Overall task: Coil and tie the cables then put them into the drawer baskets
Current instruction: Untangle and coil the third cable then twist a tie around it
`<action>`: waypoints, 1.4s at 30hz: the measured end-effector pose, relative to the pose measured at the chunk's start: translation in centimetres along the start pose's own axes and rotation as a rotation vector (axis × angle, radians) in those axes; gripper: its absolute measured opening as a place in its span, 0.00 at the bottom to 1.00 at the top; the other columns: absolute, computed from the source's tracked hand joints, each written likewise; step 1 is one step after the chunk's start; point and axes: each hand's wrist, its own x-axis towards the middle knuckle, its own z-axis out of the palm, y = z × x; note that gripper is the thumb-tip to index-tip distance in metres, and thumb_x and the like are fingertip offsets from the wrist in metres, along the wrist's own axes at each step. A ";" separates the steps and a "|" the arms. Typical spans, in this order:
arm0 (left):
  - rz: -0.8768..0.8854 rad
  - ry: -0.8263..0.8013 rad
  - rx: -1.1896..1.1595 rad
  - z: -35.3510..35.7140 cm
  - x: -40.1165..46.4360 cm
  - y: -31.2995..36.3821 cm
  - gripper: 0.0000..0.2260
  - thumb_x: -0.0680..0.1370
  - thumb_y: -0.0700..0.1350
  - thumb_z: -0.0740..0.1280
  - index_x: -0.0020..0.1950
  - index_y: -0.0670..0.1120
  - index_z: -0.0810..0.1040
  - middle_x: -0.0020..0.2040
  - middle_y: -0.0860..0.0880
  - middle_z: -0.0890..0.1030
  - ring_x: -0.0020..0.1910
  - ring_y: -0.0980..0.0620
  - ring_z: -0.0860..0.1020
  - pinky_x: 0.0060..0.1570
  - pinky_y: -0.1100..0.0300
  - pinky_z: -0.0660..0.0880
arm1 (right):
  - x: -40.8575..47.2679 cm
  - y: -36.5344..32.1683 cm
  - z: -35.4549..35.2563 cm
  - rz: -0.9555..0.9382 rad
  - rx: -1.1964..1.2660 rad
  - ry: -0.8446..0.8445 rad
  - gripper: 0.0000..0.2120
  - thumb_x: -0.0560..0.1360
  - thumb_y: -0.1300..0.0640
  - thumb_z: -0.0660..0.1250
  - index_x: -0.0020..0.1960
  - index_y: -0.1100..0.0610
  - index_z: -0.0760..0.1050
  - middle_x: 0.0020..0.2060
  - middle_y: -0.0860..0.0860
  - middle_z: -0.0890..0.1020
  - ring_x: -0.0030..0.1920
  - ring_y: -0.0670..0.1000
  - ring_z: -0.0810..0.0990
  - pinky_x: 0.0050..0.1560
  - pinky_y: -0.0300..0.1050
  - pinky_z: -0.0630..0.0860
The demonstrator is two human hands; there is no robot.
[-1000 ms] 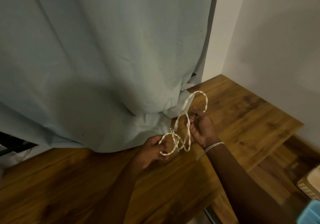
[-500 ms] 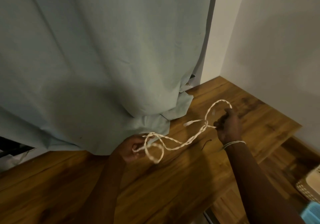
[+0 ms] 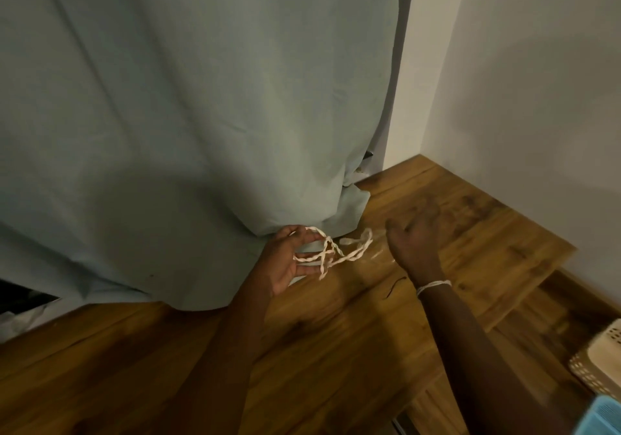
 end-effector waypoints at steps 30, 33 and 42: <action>0.284 0.319 -0.604 -0.1 0.0 2.2 0.05 0.80 0.37 0.63 0.46 0.45 0.75 0.38 0.44 0.84 0.24 0.57 0.73 0.26 0.66 0.71 | -2.8 4.2 3.4 -0.650 0.040 -0.106 0.12 0.72 0.65 0.71 0.47 0.49 0.74 0.59 0.58 0.80 0.57 0.52 0.80 0.55 0.37 0.73; 0.078 0.119 -0.433 0.1 -0.5 2.1 0.05 0.82 0.36 0.60 0.51 0.40 0.75 0.38 0.45 0.85 0.34 0.54 0.83 0.24 0.69 0.71 | -2.2 5.3 4.1 -0.463 -0.012 0.020 0.13 0.72 0.72 0.67 0.52 0.58 0.78 0.60 0.57 0.77 0.52 0.56 0.81 0.50 0.43 0.75; -0.215 -0.120 0.647 -6.5 -2.8 4.4 0.08 0.81 0.41 0.64 0.53 0.39 0.80 0.30 0.44 0.79 0.18 0.59 0.64 0.18 0.68 0.62 | 1.5 8.1 0.9 0.689 0.871 0.108 0.14 0.83 0.55 0.61 0.61 0.65 0.71 0.51 0.65 0.81 0.35 0.57 0.83 0.28 0.46 0.79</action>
